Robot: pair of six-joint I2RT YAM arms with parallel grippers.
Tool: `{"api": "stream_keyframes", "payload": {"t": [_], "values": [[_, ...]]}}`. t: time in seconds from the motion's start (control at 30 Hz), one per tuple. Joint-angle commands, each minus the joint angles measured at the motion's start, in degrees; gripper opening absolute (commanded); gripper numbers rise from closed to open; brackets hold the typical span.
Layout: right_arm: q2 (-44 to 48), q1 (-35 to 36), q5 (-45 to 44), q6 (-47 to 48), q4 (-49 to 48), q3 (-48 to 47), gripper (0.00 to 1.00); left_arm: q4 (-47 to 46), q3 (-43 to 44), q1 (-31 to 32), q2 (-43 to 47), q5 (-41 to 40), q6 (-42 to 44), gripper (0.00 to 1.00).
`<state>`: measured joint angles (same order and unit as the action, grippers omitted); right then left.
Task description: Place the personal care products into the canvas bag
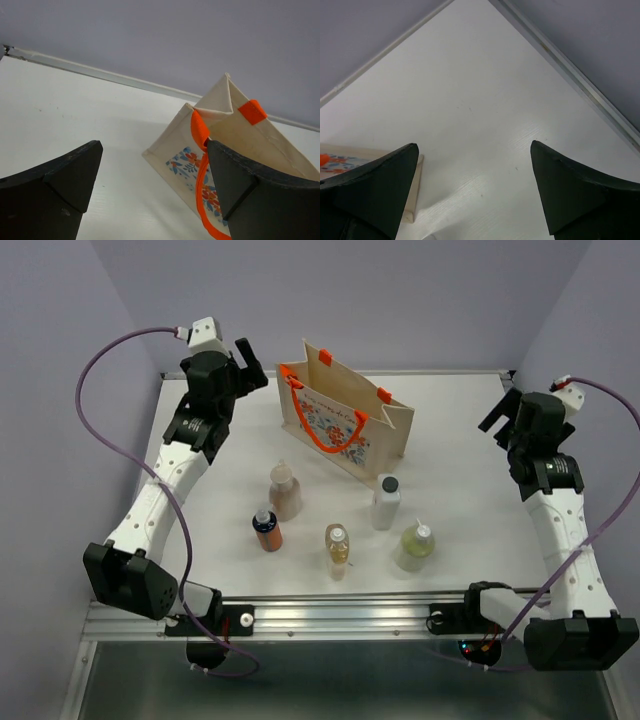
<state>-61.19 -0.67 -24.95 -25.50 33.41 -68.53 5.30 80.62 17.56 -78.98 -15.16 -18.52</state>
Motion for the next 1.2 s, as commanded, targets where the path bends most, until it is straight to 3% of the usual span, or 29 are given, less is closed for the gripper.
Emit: {"api": "stream_keyframes", "payload": {"t": [0.0,0.1,0.27,0.33,0.43,0.53,0.87,1.17], "values": [[1.2,0.1,4.0,0.6,0.1,-2.1,1.0,-5.3,0.5,-0.2,2.8,0.7,0.6,0.99],[2.2,0.1,13.3,2.5,3.3,-2.7,1.0,-2.8,1.7,-0.2,0.6,4.1,0.7,0.99],[4.2,0.1,36.6,7.9,6.7,0.5,1.0,-1.5,4.0,-0.2,-4.7,9.1,0.2,0.99],[3.1,0.9,41.1,9.5,9.8,-0.5,1.0,0.2,7.3,-0.1,-6.7,9.7,-0.5,0.99],[1.3,6.1,33.7,8.5,16.4,-1.8,1.0,3.4,11.2,0.3,-10.2,9.6,-0.7,0.99],[-1.7,18.4,21.6,4.9,24.7,-2.7,1.0,5.6,13.1,0.5,-12.4,8.3,-2.0,0.99],[-5.2,31.0,27.0,4.0,26.6,1.8,1.0,6.5,14.7,1.2,-14.0,8.0,-2.9,0.99],[-9.1,38.8,17.6,-0.3,32.4,4.2,1.0,6.9,15.1,1.6,-14.0,6.5,-3.0,0.99]]}}
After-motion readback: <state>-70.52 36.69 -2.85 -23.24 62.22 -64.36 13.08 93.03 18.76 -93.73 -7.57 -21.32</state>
